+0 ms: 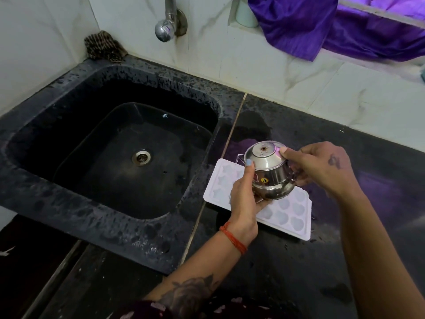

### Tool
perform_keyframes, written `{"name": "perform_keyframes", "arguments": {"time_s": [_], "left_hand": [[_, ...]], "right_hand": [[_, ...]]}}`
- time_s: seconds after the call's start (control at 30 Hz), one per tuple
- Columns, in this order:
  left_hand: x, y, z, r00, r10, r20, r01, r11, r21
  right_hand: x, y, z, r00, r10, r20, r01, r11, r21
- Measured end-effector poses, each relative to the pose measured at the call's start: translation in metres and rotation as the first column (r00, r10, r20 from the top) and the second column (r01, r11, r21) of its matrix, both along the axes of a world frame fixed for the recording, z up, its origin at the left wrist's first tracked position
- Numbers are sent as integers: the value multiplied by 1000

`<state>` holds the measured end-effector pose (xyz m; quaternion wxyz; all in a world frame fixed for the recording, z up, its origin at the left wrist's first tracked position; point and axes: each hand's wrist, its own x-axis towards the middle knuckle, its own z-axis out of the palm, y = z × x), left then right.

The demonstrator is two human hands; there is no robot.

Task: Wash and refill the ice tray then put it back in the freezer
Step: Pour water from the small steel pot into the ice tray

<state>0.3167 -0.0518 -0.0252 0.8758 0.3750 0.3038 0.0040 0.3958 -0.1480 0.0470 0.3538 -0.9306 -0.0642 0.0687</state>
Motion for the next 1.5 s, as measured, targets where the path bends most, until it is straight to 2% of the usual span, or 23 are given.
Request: {"name": "perform_keyframes", "arguments": {"time_s": [0.4, 0.73, 0.87, 1.2, 1.5], "left_hand": [[3, 8, -4, 999, -29, -33, 29, 1000, -10], [8, 4, -1, 998, 33, -59, -27, 993, 113], [8, 0, 3, 998, 19, -57, -13, 994, 107], [9, -17, -1, 996, -73, -46, 75, 997, 28], [8, -25, -8, 994, -76, -78, 76, 997, -5]], "right_hand": [[3, 7, -2, 1000, 10, -2, -10, 999, -50], [3, -4, -9, 982, -59, -179, 93, 978, 188], [2, -11, -8, 980, -82, -183, 123, 966, 225], [-5, -23, -5, 993, -102, -64, 106, 992, 71], [-8, -26, 0, 998, -59, 17, 60, 993, -103]]}}
